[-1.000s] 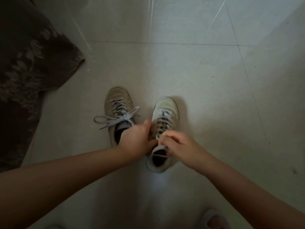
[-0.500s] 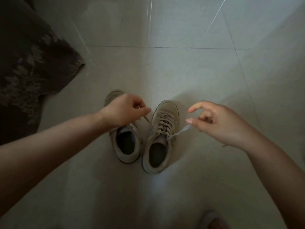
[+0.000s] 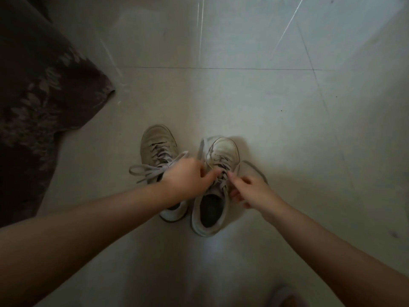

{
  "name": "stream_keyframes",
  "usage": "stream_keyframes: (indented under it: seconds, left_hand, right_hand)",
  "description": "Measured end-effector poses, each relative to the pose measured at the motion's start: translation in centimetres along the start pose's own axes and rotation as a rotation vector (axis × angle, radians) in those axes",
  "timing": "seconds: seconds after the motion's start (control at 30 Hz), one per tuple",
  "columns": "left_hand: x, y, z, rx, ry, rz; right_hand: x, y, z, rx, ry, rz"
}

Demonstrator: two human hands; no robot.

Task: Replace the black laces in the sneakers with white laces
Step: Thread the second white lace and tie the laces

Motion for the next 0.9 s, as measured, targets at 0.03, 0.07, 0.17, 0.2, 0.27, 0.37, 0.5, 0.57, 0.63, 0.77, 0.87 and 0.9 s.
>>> stream_keyframes:
  seconds: [0.03,0.07,0.17,0.2,0.27,0.37,0.5,0.57,0.63,0.77,0.87,0.9]
  left_hand:
    - [-0.2,-0.2,-0.7,0.077,-0.022,0.05]
    - [-0.6,-0.5,-1.2,0.132,-0.03,0.103]
    - [-1.7,-1.3,-2.5,0.307,-0.046,0.305]
    - [-2.0,-1.3,-2.5,0.397,-0.019,0.342]
    - [-2.6,-0.5,-1.2,0.551,0.099,0.288]
    - [-3.2,2.4,2.3,0.61,0.257,-0.021]
    - [-3.7,5.7,2.6,0.606,0.062,-0.315]
    - [-3.6,6.1,2.0,0.623,-0.067,-0.366]
    - [-3.3,5.8,2.1,0.584,-0.125,-0.385]
    - [-2.7,4.7,3.8,-0.038,0.06,-0.476]
    - [-0.8,4.9,5.1,-0.246,0.257,-0.558]
    - [0.4,5.4,5.4,-0.238,0.334,-0.641]
  right_hand:
    - [-0.2,0.5,-0.6,-0.097,0.0,-0.079]
    - [-0.4,0.6,-0.9,-0.168,0.013,-0.124]
    - [-1.2,-0.1,-1.2,-0.209,0.079,-0.091]
    - [-1.4,-0.7,-0.7,-0.174,0.127,-0.025]
    - [-1.3,-2.2,0.6,-0.093,0.253,0.126]
    - [-0.7,-4.0,0.9,-0.234,0.241,0.2]
    - [1.1,-7.3,-0.9,-0.262,-0.036,0.37]
    - [1.7,-8.1,-1.1,-0.281,-0.093,0.414]
    - [1.8,-7.8,-0.6,-0.32,-0.081,0.406]
    - [0.9,-6.2,0.2,-0.343,-0.053,0.233]
    - [0.6,-5.2,-0.7,-0.577,-0.172,0.011]
    - [0.8,-5.2,-1.1,-0.702,-0.239,-0.076]
Point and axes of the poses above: each hand's wrist, its own x-axis away from the middle knuckle, its own z-axis out of the back of the hand, y = z × x, the point moved 9 cm from there along -x, towards the middle knuckle, and after that the axes turned 10 degrees about y, right-handed, at the moved point
